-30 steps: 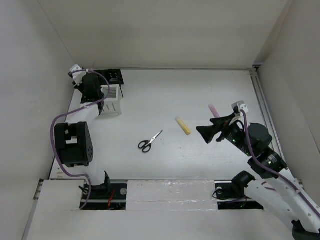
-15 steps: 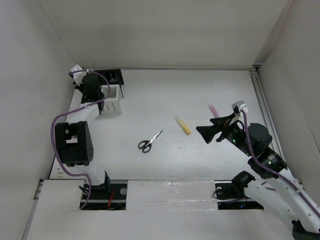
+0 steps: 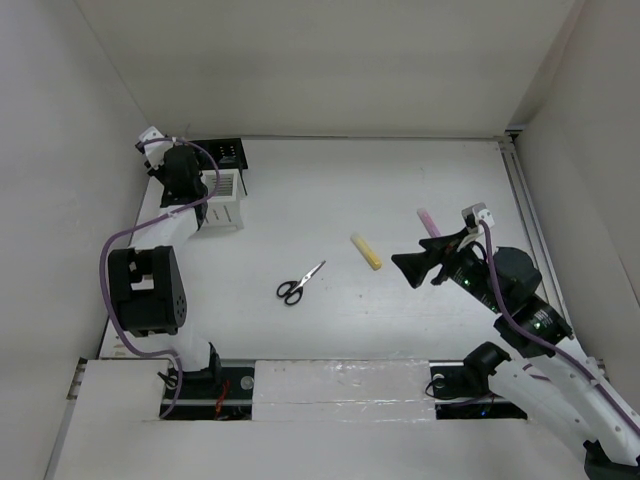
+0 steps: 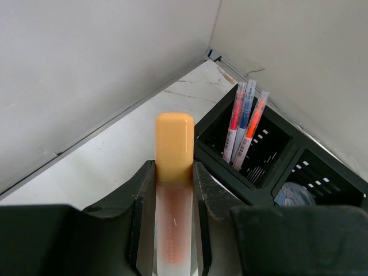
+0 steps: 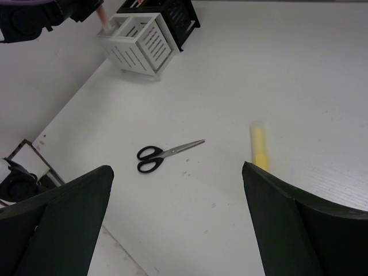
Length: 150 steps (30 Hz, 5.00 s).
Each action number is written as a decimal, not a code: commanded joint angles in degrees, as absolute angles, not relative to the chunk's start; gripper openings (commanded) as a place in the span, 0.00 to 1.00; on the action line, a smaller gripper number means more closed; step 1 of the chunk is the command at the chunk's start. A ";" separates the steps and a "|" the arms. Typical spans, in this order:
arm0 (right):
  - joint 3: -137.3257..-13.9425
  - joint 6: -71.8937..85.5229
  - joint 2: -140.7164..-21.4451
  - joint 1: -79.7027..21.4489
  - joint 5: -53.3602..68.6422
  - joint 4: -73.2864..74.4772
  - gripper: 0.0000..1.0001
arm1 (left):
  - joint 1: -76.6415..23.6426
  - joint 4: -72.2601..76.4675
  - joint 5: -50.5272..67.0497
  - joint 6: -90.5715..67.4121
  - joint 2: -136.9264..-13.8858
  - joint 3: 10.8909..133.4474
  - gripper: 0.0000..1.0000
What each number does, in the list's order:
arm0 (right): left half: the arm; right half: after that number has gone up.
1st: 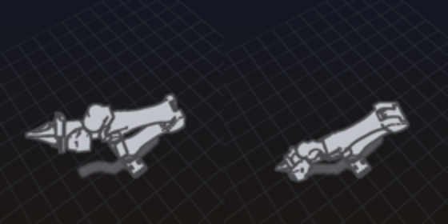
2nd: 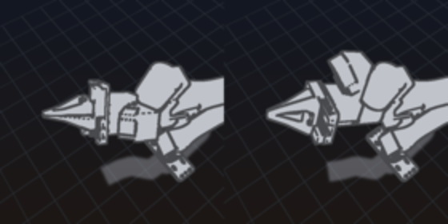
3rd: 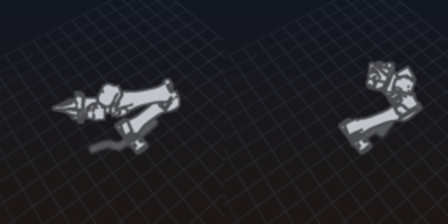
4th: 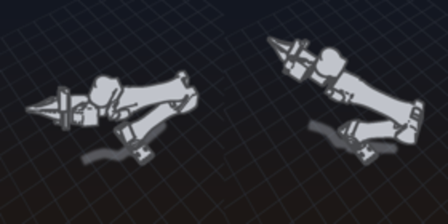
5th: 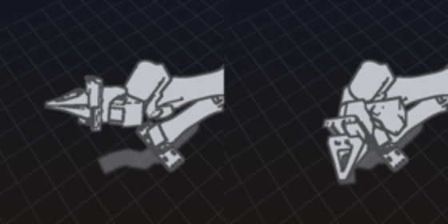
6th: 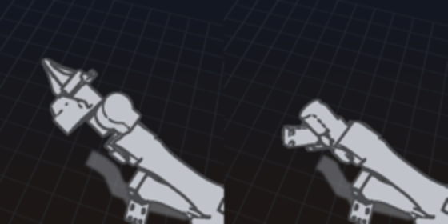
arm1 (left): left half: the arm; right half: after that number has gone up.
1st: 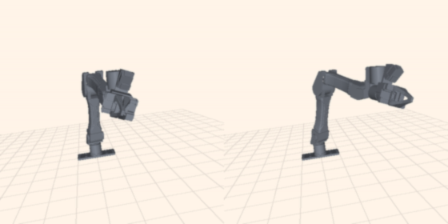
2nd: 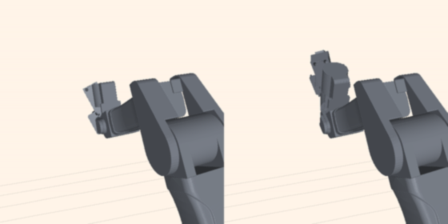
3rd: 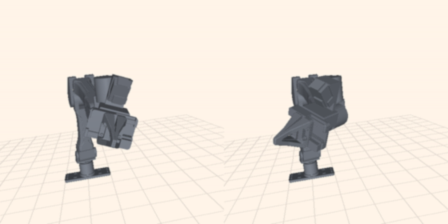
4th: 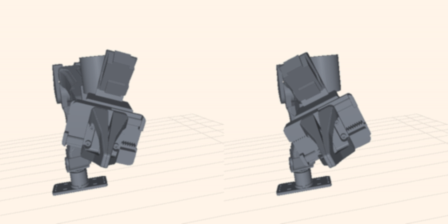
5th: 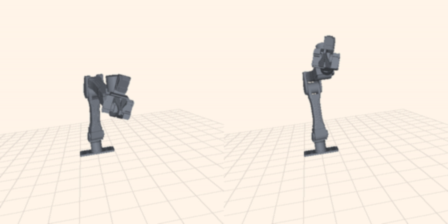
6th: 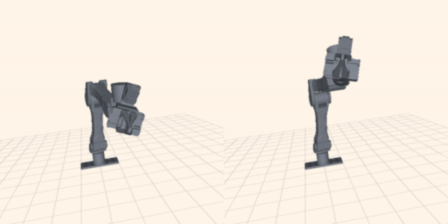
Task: Sort the stationery into containers
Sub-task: Place the stationery into the container, then grab a piece of stationery with the right arm
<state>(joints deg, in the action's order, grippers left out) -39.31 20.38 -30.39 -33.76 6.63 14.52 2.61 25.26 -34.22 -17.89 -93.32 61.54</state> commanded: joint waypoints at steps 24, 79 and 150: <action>-39.02 20.21 -31.55 -33.49 6.33 10.46 1.00 | 2.46 28.12 -38.67 -15.12 -96.94 67.15 0.00; -44.65 19.42 -41.39 -33.49 -1.67 14.59 1.00 | -23.19 -10.88 -23.32 -12.91 -82.96 94.03 1.00; -58.89 12.22 -96.42 -35.33 -7.83 17.05 0.95 | -23.73 -12.92 -3.96 -20.13 -43.07 52.91 1.00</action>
<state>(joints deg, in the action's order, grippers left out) -60.14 10.90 -98.78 -34.70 -9.30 16.75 -23.90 -15.38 -4.89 -20.40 -43.33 52.82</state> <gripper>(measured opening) 0.951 0.996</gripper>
